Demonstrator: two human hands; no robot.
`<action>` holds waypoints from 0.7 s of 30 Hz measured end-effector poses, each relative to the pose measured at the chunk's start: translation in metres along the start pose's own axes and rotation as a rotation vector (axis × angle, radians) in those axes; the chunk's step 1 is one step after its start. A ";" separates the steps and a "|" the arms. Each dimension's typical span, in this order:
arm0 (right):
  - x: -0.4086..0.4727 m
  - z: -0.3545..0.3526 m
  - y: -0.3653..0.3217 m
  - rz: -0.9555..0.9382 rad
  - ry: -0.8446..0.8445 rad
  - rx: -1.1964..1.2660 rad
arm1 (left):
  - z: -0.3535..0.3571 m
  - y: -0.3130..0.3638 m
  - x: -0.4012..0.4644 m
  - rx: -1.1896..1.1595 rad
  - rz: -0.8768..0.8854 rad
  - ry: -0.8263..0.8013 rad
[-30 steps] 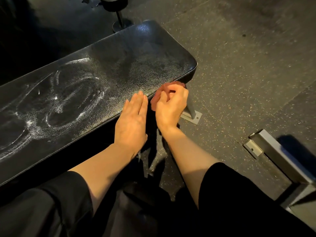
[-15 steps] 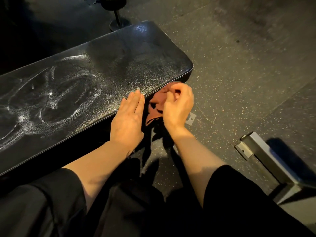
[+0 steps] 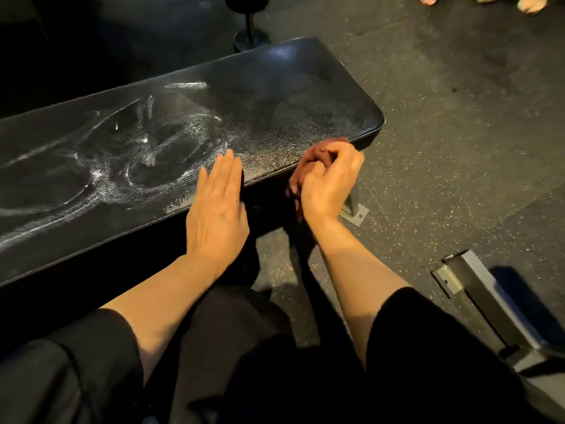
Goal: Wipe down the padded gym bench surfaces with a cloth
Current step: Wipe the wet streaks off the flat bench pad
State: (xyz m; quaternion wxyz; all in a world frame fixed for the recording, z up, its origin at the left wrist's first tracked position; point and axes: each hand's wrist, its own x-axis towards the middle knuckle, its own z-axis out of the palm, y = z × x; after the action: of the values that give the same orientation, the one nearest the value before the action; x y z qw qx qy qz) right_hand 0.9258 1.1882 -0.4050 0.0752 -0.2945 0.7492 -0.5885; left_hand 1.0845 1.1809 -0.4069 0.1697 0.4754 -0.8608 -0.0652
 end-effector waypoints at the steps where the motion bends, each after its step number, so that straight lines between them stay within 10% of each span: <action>1: -0.011 0.005 -0.008 -0.001 -0.049 -0.032 | -0.003 -0.005 -0.001 -0.001 -0.042 0.013; 5: -0.057 0.011 -0.024 -0.121 -0.450 0.026 | -0.018 -0.027 -0.004 0.010 -0.141 0.035; 9: -0.017 0.013 -0.042 -0.308 -0.254 0.032 | -0.029 -0.046 -0.004 0.039 -0.150 0.030; 14: 0.022 0.038 -0.026 -0.170 -0.634 -0.763 | -0.028 -0.054 -0.003 0.047 -0.186 -0.007; 21: -0.024 0.055 -0.020 -0.765 -0.836 -0.802 | -0.024 -0.062 0.000 0.033 -0.197 -0.027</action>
State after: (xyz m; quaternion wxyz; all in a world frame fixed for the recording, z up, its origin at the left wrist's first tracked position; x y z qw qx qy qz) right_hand 0.9776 1.1525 -0.4078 0.0301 -0.7451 0.6604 -0.0883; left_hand 1.1422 1.1484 -0.4009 0.1430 0.5596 -0.8130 -0.0738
